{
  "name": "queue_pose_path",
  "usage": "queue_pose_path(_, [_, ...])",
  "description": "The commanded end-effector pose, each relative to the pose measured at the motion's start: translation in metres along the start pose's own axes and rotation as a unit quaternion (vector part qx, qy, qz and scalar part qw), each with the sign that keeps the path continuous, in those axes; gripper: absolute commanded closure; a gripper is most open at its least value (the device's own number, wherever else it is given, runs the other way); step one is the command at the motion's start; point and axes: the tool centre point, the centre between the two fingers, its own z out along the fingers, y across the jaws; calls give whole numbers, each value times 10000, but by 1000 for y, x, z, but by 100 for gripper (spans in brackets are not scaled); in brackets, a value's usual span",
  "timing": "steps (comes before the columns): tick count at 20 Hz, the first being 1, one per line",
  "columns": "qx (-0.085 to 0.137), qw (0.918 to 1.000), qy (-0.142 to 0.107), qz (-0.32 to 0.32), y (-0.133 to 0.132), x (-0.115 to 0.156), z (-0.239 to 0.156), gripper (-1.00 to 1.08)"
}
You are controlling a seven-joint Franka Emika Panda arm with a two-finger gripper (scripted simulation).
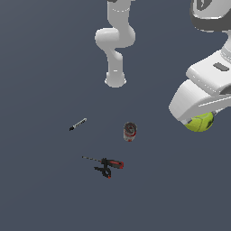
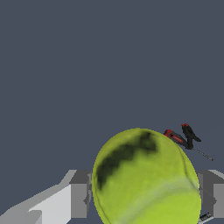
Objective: Pick up a designated object from a clutter of objects.
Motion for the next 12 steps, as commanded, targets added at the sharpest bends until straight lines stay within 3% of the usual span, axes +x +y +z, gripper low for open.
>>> queue_pose_path(1, [-1, 10000, 8, 1, -1, 7, -10, 108])
queue_pose_path(12, [-1, 10000, 8, 1, -2, 28, -35, 108])
